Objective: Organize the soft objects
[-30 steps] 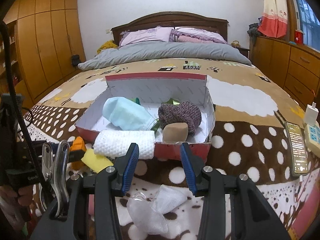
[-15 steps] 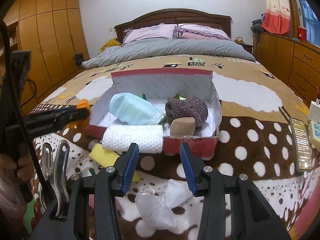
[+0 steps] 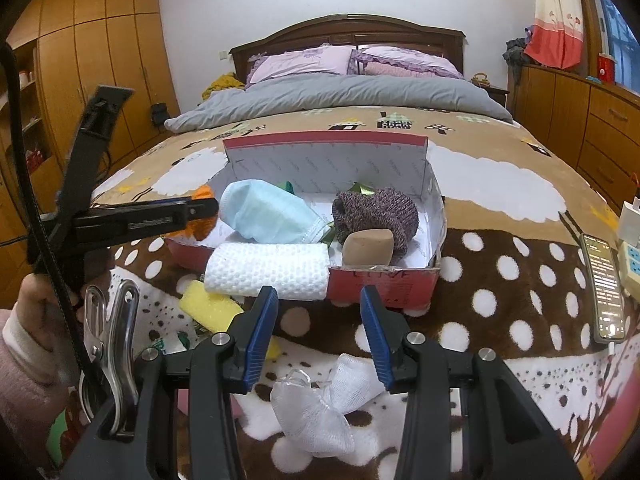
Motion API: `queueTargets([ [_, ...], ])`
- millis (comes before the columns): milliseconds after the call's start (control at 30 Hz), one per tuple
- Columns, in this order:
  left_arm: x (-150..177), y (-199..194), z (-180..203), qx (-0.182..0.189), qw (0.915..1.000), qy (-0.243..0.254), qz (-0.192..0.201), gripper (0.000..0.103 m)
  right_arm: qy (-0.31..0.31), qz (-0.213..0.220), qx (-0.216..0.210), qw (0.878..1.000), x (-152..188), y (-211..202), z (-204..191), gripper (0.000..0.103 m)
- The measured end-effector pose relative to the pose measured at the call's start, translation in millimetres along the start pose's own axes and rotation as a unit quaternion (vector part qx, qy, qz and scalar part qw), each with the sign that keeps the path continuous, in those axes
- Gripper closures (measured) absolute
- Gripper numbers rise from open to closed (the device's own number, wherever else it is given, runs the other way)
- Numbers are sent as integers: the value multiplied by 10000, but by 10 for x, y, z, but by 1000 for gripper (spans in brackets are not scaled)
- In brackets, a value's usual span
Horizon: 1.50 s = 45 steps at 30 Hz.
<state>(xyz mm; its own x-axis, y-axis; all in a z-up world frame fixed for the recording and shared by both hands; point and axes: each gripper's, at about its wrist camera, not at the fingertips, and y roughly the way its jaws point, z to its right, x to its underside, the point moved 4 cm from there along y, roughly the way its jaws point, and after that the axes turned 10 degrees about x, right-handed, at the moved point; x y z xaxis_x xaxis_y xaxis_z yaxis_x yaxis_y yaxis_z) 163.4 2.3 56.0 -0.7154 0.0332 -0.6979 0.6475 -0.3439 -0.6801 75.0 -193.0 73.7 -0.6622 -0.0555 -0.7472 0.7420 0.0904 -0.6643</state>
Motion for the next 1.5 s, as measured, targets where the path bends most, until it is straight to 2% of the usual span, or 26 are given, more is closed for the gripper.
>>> queueTargets([
  [133,50,47,-31,64,9999,-96,-101,64,-3,-3,2,10000,2,3,-2,59],
  [400,94,-114,0,159,9998,-67,-80,41,-16,-27,-24,10000,-17,31,-3,59],
  [533,111,-179,27,148,9998,-31,-101,41,-42,-28,-46,10000,-20,28,-14,59],
  [933,345,-495,263,689,9974,92,-186,41,38,-42,-123,9999,-47,29,29,59],
  [1167,505,-661,464,912,9945,453,-235,41,141,-128,-236,9995,-55,36,53,59],
  [1500,744,-446,814,1360,9848,914,-572,41,262,-287,-433,9983,-90,97,63,59],
])
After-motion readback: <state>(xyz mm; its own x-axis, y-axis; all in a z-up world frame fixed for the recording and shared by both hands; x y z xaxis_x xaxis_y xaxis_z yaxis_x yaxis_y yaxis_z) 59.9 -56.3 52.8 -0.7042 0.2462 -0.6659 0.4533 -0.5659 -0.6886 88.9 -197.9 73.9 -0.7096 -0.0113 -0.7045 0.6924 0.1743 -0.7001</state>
